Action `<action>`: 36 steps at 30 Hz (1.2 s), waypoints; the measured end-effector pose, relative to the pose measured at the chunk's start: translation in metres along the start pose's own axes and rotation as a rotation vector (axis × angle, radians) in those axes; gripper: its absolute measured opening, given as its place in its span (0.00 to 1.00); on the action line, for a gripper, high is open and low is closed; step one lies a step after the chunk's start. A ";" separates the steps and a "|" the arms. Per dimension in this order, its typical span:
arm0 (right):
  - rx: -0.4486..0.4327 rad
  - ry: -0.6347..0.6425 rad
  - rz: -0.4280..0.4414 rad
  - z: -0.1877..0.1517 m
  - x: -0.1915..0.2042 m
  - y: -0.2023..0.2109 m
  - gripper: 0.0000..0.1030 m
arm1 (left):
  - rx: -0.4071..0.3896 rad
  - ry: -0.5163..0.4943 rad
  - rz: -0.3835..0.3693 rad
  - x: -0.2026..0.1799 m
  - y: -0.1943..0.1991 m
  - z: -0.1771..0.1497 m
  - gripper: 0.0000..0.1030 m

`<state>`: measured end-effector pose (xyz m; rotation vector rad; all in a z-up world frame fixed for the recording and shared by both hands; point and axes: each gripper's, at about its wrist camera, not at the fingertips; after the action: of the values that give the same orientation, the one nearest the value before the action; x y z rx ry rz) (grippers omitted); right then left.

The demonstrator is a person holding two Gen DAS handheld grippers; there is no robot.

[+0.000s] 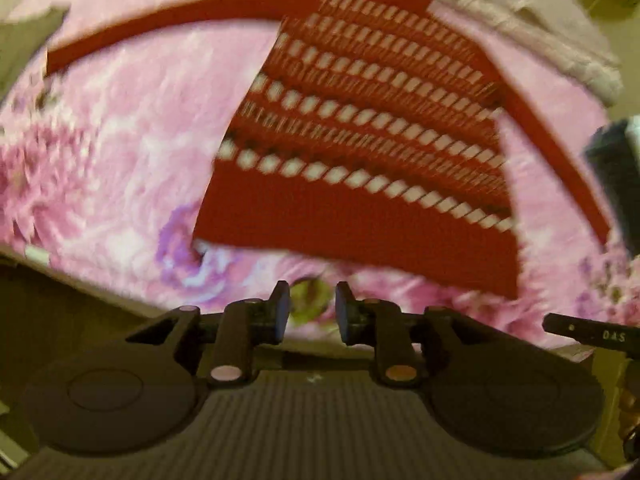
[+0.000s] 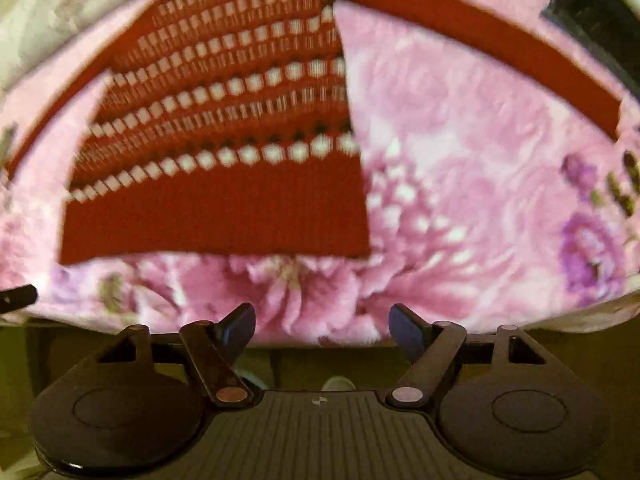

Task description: Fold clothes

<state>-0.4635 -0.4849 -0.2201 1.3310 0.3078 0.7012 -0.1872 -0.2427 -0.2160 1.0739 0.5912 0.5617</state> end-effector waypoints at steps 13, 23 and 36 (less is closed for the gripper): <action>-0.306 0.085 0.063 0.030 0.017 0.156 0.96 | -0.236 -0.002 0.051 -0.055 0.126 0.012 0.36; -0.333 0.035 -0.007 -0.001 0.006 0.199 0.96 | -0.230 -0.100 0.045 -0.076 0.150 0.003 0.37; -0.371 0.069 -0.062 -0.021 0.056 0.217 0.96 | -0.255 -0.159 0.056 -0.052 0.180 -0.003 0.42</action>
<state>-0.4960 -0.4173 -0.0077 0.9432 0.2580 0.7142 -0.2503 -0.2098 -0.0429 0.8861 0.3411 0.5781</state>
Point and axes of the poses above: each gripper's, at about its wrist camera, not at the fingertips, and y roughly against the way its jaws point, x to its left, z to its top, and after that the axes turned 1 degree about -x, right-handed
